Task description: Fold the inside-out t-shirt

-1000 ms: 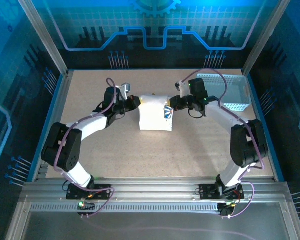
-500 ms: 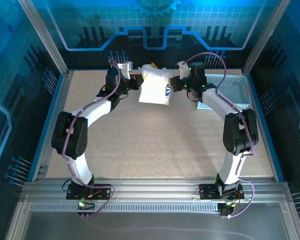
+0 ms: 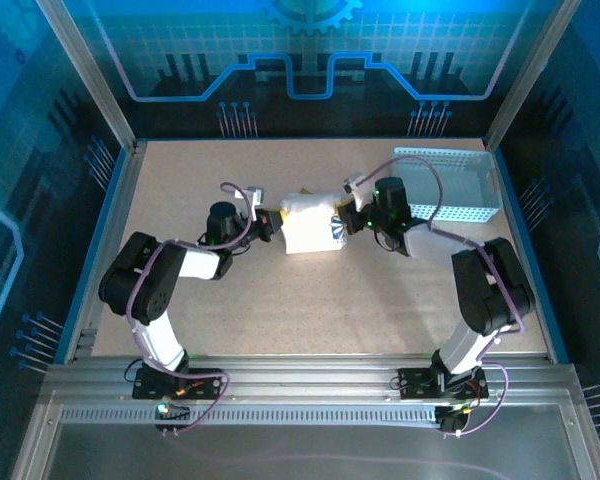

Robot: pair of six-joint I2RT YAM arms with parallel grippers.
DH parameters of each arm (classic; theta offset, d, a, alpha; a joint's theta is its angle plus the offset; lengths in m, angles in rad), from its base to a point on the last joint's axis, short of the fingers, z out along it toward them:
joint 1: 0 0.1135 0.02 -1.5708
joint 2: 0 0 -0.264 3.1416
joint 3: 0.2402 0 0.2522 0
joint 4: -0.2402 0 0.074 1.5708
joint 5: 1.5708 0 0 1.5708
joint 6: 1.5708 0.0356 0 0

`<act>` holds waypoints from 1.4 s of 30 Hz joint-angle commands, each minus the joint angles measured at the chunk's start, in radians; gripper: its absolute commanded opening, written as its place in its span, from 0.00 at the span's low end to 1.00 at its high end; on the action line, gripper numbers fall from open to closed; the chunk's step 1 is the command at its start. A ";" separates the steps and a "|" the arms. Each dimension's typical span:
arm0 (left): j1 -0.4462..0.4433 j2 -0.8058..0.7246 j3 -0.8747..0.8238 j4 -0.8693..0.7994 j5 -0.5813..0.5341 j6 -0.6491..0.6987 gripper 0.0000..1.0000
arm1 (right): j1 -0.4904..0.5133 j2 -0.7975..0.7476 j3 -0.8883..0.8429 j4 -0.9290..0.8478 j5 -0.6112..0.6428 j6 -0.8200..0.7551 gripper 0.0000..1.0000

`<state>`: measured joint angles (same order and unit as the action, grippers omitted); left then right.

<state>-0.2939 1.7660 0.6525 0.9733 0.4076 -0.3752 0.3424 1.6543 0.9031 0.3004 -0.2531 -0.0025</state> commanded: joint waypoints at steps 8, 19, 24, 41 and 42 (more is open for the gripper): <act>-0.169 -0.138 -0.260 0.317 -0.084 -0.008 0.00 | 0.085 -0.332 -0.307 0.064 0.177 0.087 0.00; -0.362 -0.149 -0.478 0.427 -0.199 -0.131 0.00 | 0.124 -0.683 -0.495 -0.287 0.174 0.457 0.04; -0.445 -0.196 -0.473 0.336 -0.153 -0.201 0.05 | 0.129 -0.803 -0.582 -0.386 0.156 0.590 0.09; -0.541 -0.881 -0.283 -0.861 -0.495 -0.163 0.58 | 0.138 -0.963 -0.386 -0.823 0.251 0.607 0.52; -0.541 -0.881 -0.237 -0.901 -0.524 -0.153 0.59 | 0.139 -0.918 -0.344 -0.835 0.259 0.584 0.52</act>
<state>-0.8314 0.9195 0.3107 0.3157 0.0200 -0.5671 0.4667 0.6743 0.4362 -0.4629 -0.0490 0.6357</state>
